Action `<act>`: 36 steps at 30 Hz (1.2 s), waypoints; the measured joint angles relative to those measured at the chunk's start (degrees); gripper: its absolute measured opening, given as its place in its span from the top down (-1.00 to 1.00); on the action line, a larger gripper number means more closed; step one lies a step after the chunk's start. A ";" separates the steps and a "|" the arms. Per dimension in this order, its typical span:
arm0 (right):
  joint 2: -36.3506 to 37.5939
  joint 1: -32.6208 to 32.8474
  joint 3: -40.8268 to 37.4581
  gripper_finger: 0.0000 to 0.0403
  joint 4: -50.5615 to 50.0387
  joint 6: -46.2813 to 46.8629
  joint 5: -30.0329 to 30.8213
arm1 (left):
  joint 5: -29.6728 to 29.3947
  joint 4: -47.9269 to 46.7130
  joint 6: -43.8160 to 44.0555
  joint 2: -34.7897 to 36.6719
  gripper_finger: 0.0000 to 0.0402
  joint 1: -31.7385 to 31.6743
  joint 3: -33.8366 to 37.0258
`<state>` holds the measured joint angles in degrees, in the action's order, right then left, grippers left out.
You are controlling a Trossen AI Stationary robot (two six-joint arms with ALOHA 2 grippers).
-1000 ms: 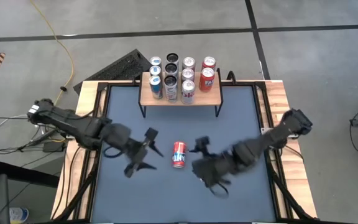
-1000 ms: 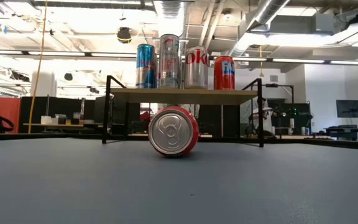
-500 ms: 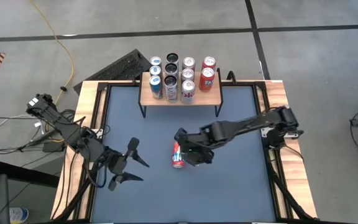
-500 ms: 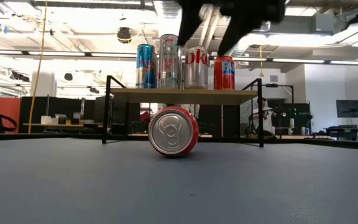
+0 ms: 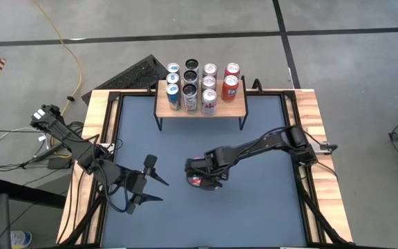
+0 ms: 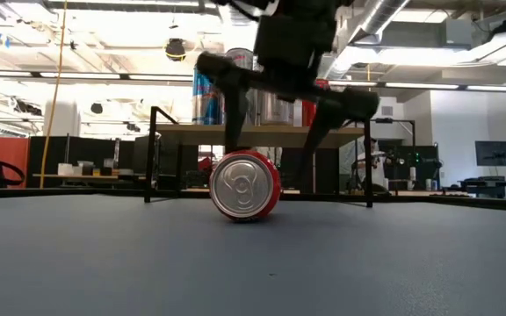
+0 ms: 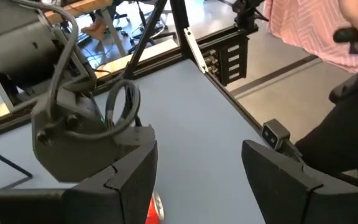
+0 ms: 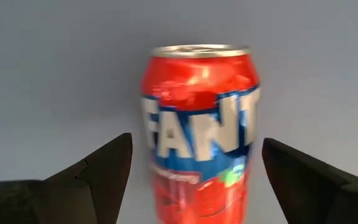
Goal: Place canned beverage on shelf
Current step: Put the orange soda can on the shelf aligned with the other orange soda can
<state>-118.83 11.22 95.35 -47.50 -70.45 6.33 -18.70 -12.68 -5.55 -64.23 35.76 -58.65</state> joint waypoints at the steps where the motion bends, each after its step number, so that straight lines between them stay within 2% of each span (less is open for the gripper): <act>1: -0.53 -0.02 0.00 -0.68 1.03 -0.65 0.01 | -0.07 0.02 0.44 0.00 -0.12 0.21 0.00; 8: -0.59 -1.32 0.04 -0.68 5.68 -7.03 -2.54 | -0.35 -0.01 2.05 -0.70 -0.12 0.94 0.00; 12: -1.93 -2.53 0.17 -0.68 5.01 -7.60 -7.16 | -0.74 -0.51 2.31 -0.72 -0.12 0.94 0.00; 15: -3.96 -2.92 0.26 -0.68 6.71 -7.13 -7.86 | -0.90 -0.54 2.30 -0.74 -0.12 0.94 0.00; 21: -8.48 -2.73 0.36 -0.68 13.22 -7.16 -6.97 | -1.76 -2.00 2.98 -1.35 -0.12 0.98 0.00; 23: -9.69 -2.41 0.35 -0.67 13.17 -6.34 -4.68 | -2.15 -2.01 3.86 -1.53 -0.12 1.16 0.00; 27: -9.92 -1.17 0.33 -0.61 12.04 -0.47 -0.46 | -2.65 -2.58 4.75 -1.55 -0.12 1.40 0.00; 32: -6.82 -0.63 -0.05 -0.42 12.61 12.54 -0.28 | -3.10 -2.66 3.85 -1.55 -0.12 1.40 0.00; 34: -5.29 -0.98 -0.29 -0.39 12.51 19.90 -2.53 | -3.20 -2.66 3.19 -1.55 -0.12 1.38 0.00; 36: -2.62 -1.73 -0.37 -0.38 12.12 27.77 -8.26 | -3.19 -2.62 3.05 -1.55 -0.12 1.40 0.00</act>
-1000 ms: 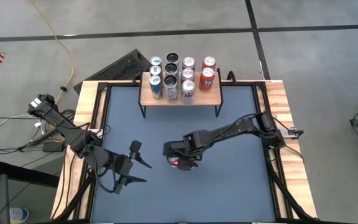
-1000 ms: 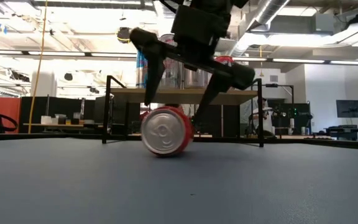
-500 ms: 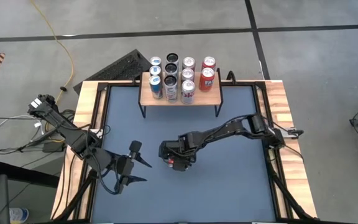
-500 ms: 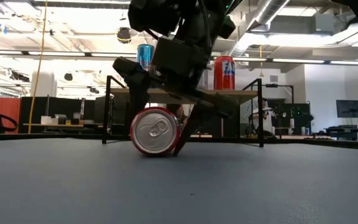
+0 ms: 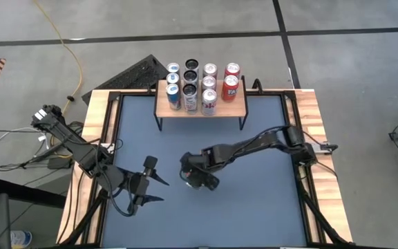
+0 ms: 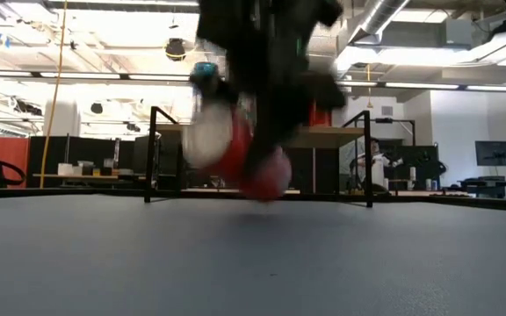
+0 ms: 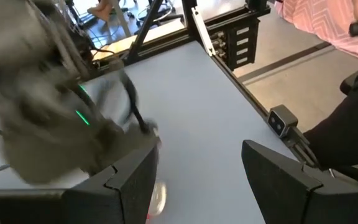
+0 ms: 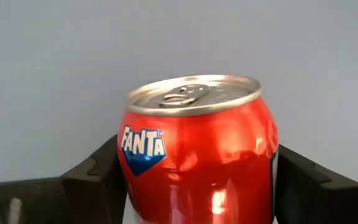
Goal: Place canned beverage on shelf
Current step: Put the orange soda can on the shelf aligned with the other orange soda can
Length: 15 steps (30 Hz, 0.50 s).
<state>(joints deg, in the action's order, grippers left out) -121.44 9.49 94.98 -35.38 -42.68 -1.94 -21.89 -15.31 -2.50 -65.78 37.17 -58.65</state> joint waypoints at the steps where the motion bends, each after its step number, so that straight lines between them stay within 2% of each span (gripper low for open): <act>1: 1.52 -0.44 0.00 -0.38 0.12 3.93 -3.24 | 0.00 0.00 -0.10 0.00 -0.12 0.00 0.00; 5: 7.12 -2.42 0.31 -0.38 1.87 18.10 -20.02 | 0.02 0.16 -0.12 0.00 -0.12 0.00 0.00; 7: 8.97 -2.78 0.26 -0.38 1.79 21.95 -25.86 | 0.05 0.16 0.00 0.00 -0.12 0.00 0.00; 10: 10.36 -1.90 0.07 -0.38 5.59 23.25 -27.57 | 0.06 0.21 -0.14 0.00 -0.12 -0.02 0.00; 15: 10.86 0.92 -4.78 -0.38 24.12 24.15 -31.08 | 0.20 0.18 -0.58 0.00 -0.12 0.00 0.00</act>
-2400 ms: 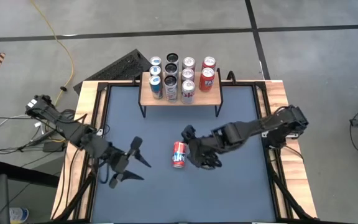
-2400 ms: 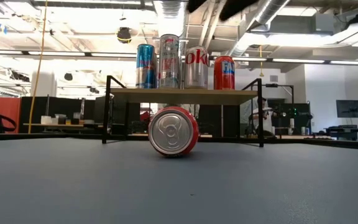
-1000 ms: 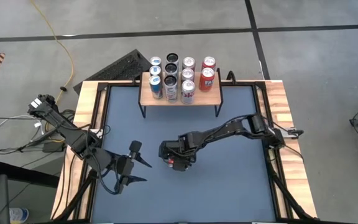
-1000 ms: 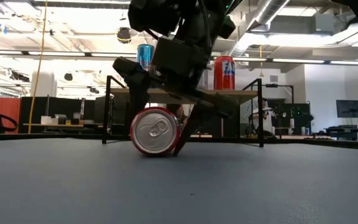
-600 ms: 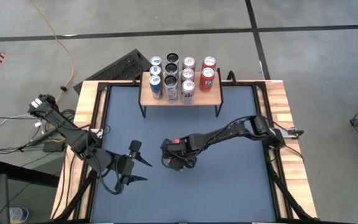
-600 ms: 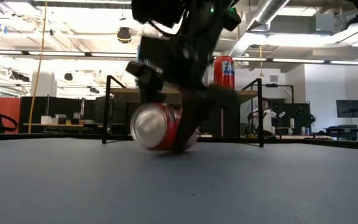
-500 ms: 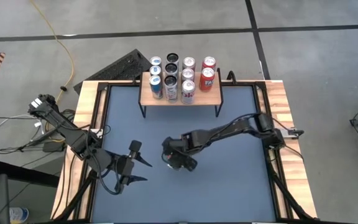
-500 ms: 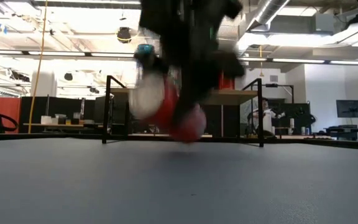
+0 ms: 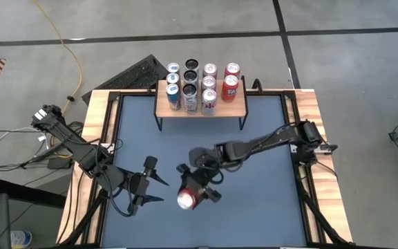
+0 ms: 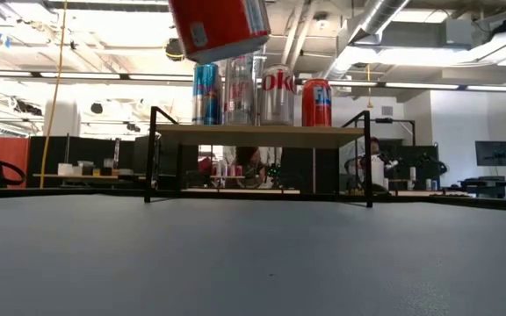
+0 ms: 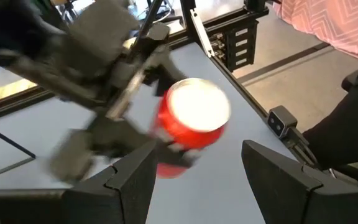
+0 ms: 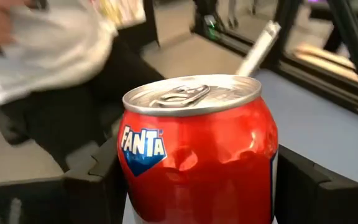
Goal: Place canned beverage on shelf
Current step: Put the orange soda can on the shelf aligned with the other orange soda can
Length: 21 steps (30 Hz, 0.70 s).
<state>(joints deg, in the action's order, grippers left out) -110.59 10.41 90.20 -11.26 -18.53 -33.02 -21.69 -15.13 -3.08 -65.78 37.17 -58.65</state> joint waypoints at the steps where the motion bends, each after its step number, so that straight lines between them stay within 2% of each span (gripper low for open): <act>1: 0.00 0.39 -1.87 -0.38 4.05 1.05 -1.83 | 0.10 0.14 0.24 0.00 -0.12 0.00 0.04; 6: -0.03 -0.44 -15.95 -0.38 31.44 11.70 -7.33 | 0.30 4.27 0.33 0.02 -0.12 0.04 3.64; 8: 0.42 -1.06 -22.73 -0.38 44.02 17.20 -7.38 | 0.19 6.14 0.33 0.02 -0.12 0.04 5.07; 12: 0.55 -2.20 -35.24 -0.38 74.99 22.71 -3.60 | -0.07 13.52 -1.81 0.02 -0.12 -0.62 8.70; 14: 0.92 -2.45 -40.93 -0.38 85.16 23.03 1.99 | -0.17 17.55 -3.58 0.02 -0.12 -0.69 9.75; 17: 0.86 -2.46 -47.60 -0.38 87.38 22.68 12.32 | -0.29 21.20 -5.66 0.02 -0.12 -0.85 10.41; 21: 0.61 -2.36 -52.89 -0.38 83.97 22.75 21.01 | -1.13 22.56 -5.92 0.02 -0.12 -1.37 10.92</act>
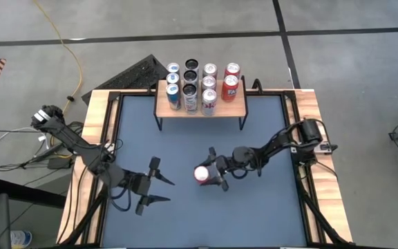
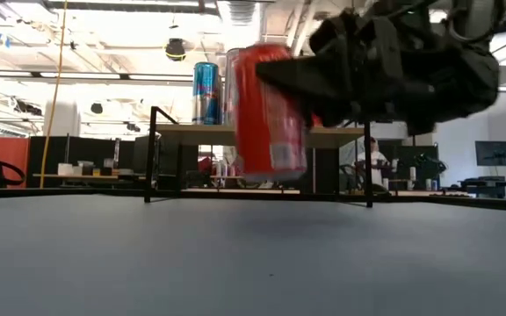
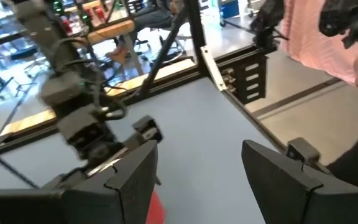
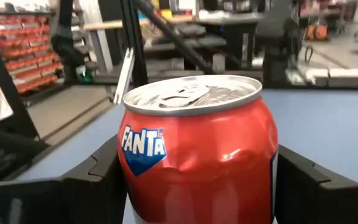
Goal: Place canned beverage on shelf
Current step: Put the orange soda can on the shelf aligned with the other orange soda can
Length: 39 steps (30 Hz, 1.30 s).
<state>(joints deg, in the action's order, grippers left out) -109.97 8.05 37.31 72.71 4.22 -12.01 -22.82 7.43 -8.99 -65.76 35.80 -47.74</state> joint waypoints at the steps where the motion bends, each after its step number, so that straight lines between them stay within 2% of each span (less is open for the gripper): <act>1: 0.05 0.22 -1.01 -0.38 0.00 0.26 2.08 | -0.35 -0.08 0.05 0.00 -0.12 -0.10 0.04; 11: 0.00 1.36 -3.24 -0.38 -2.30 -0.22 7.86 | -0.51 -0.44 -0.24 0.00 -0.12 -1.48 0.06; 16: -0.06 1.56 -3.26 -0.46 -5.04 -0.58 10.39 | -0.51 -1.50 0.27 0.00 -0.12 -2.16 0.06; 18: -1.39 1.62 -3.12 -0.47 -3.21 -0.14 11.07 | -0.49 -1.92 0.57 0.00 -0.12 -2.46 0.06; 23: -3.69 2.00 -3.03 -0.48 1.45 0.45 11.07 | -0.53 -1.86 0.63 0.00 -0.12 -2.59 0.06; 32: -3.28 1.60 -2.51 -0.57 -0.23 7.62 9.41 | -2.03 -1.43 1.72 0.00 -0.12 -2.60 0.06; 39: -3.37 1.71 -0.86 -0.72 -0.93 3.00 8.71 | -2.81 -2.12 5.26 0.00 -0.12 -4.38 0.06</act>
<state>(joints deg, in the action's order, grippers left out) -113.34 9.76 36.45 71.78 7.22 -3.29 -25.63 5.32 -3.73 -65.76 31.42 -47.68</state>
